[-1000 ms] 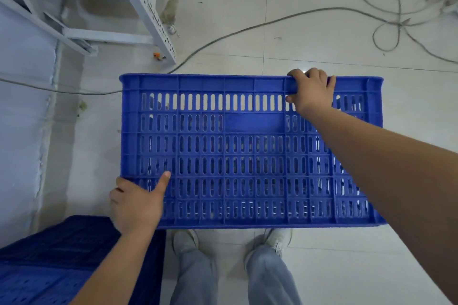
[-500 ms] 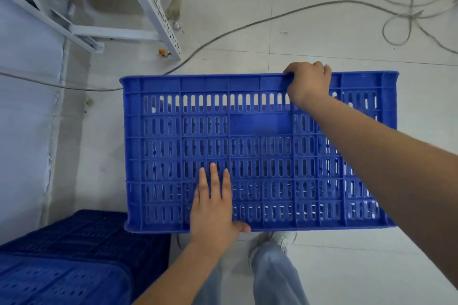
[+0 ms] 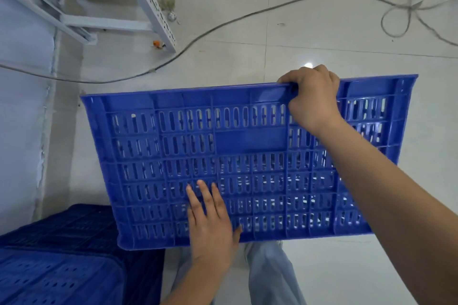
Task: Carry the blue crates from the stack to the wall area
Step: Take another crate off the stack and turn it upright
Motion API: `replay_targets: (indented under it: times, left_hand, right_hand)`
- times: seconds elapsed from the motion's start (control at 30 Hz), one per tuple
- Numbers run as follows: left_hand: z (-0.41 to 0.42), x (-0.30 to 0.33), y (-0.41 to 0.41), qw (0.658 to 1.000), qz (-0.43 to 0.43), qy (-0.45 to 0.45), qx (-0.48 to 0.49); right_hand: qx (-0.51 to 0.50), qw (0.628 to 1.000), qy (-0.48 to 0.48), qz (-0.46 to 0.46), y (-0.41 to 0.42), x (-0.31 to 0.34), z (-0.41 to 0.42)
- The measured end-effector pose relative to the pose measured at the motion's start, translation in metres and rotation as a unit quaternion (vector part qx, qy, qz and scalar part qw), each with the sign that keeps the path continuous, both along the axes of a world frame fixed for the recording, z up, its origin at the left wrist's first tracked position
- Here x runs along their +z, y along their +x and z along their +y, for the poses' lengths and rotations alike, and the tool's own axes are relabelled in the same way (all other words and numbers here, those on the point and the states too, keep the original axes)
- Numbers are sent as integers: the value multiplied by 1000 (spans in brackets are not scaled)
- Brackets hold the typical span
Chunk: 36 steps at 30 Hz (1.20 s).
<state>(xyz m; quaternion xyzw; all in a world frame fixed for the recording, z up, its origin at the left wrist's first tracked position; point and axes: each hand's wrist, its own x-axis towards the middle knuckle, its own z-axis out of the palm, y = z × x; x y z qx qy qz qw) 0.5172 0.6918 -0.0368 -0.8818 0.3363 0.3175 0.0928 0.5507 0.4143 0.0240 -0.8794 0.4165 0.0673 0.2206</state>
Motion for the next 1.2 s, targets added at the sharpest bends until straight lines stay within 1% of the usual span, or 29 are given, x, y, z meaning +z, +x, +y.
replay_targets:
  times: [0.1, 0.2, 0.27, 0.37, 0.4, 0.47, 0.5, 0.53, 0.57, 0.6, 0.63, 0.67, 0.7, 0.73, 0.77, 0.83, 0.87, 0.9, 0.93, 1.0, 1.03, 1.1, 1.2]
  left_hand:
    - [6, -2, 0, 1000, -4, -5, 6]
    - [8, -4, 8, 999, 29, 37, -3]
    - [7, -7, 14, 999, 35, 32, -1]
    - [5, -13, 29, 999, 29, 30, -15]
    - [6, -16, 33, 999, 40, 34, -10]
    - [5, -18, 48, 994, 91, 42, 41]
    - [4, -20, 55, 988, 119, 22, 97]
    - [2, -23, 61, 973, 154, 2, 173]
    - [-1, -26, 70, 948, 184, -19, 258]
    - [-3, -30, 77, 915, 209, -32, 344]
    - [-5, -35, 84, 874, 229, -47, 425]
    - [-5, -40, 89, 838, 247, -56, 484]
    - [-3, -42, 92, 817, 267, -45, 509]
    - [1, -41, 92, 808, 286, -21, 515]
    - [7, -44, 91, 800, 303, 5, 518]
    - [27, -48, 85, 785, 329, 22, 525]
    - [36, -48, 81, 787, 324, 19, 524]
    - [43, -48, 77, 794, 301, 6, 528]
    - [50, -46, 73, 804, 261, -13, 534]
    - [55, -39, 71, 823, 168, -63, 539]
    - [55, -35, 72, 828, 136, -84, 537]
    - [48, -25, 80, 843, 84, -110, 520]
    - [36, -23, 104, 878, 14, -130, 460]
  right_hand:
    - [6, 1000, -16, -26, -7, 10, 14]
    - [26, 997, -43, -60, -16, 13, 28]
    - [37, 994, -55, -83, -24, 9, 35]
    - [48, 993, -73, -81, -32, -1, 48]
    - [48, 993, -80, -73, -35, -5, 52]
    - [63, 993, -82, -58, -40, -16, 56]
    - [87, 994, -62, -38, -43, -21, 59]
    - [115, 993, -26, -9, -47, -27, 62]
    - [143, 989, 14, 28, -51, -37, 68]
    - [168, 982, 44, 71, -56, -48, 76]
    - [187, 976, 54, 102, -62, -60, 86]
    - [206, 968, 69, 128, -70, -70, 97]
    - [224, 958, 77, 161, -74, -77, 107]
    - [230, 954, 76, 176, -77, -85, 115]
    - [226, 957, 67, 169, -83, -100, 121]
    - [238, 956, 45, 165, -91, -113, 134]
    - [248, 949, 53, 186, -94, -113, 138]
    - [269, 937, 71, 212, -98, -115, 141]
    - [276, 933, 86, 212, -101, -118, 143]
    - [284, 920, 109, 248, -113, -129, 150]
    - [283, 917, 110, 260, -115, -129, 154]
    - [259, 926, 97, 258, -121, -127, 163]
    - [268, 900, 157, 305, -131, -130, 174]
